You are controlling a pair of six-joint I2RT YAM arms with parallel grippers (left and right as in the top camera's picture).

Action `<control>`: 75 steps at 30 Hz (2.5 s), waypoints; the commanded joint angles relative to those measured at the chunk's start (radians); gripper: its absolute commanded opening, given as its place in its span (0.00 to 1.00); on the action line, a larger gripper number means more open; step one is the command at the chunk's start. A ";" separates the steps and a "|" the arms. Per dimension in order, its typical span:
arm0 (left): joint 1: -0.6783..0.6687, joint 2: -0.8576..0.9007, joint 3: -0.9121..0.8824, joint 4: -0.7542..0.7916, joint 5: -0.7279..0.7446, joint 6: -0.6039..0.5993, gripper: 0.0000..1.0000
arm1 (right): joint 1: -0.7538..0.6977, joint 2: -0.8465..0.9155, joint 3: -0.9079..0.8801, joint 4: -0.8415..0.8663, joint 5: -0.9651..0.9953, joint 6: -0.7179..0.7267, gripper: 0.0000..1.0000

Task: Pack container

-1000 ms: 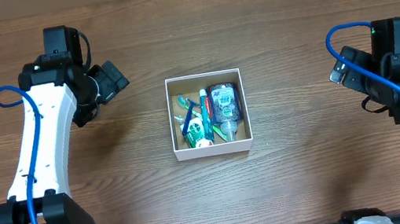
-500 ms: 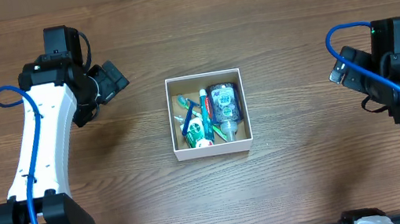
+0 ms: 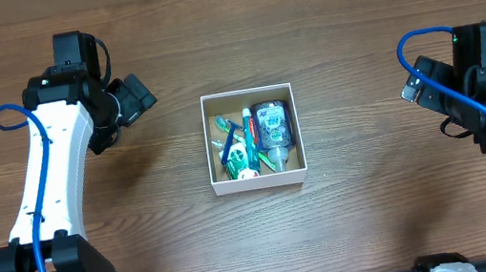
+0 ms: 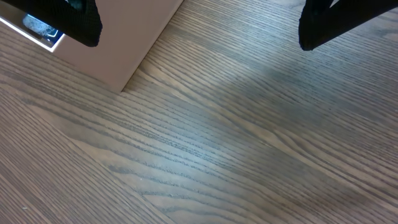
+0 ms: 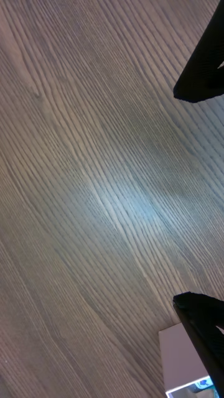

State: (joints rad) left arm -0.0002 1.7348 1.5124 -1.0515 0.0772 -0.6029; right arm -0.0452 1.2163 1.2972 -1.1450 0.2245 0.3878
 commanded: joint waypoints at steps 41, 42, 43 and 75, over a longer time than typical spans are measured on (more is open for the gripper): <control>0.001 0.004 0.019 0.002 -0.010 -0.003 1.00 | 0.069 -1.212 -1.051 1.236 -0.220 -0.073 1.00; 0.001 0.004 0.019 0.002 -0.010 -0.003 1.00 | 0.069 -1.212 -1.075 1.236 -0.220 -0.074 1.00; 0.001 0.004 0.019 0.002 -0.010 -0.003 1.00 | 0.069 -1.212 -1.104 1.234 -0.219 -0.074 1.00; 0.001 0.004 0.019 0.002 -0.010 -0.003 1.00 | 0.069 -1.213 -1.247 0.970 -0.219 -0.096 1.00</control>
State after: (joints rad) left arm -0.0002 1.7348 1.5127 -1.0512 0.0734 -0.6029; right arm 0.0261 0.0147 0.0479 -0.1795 0.0059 0.3012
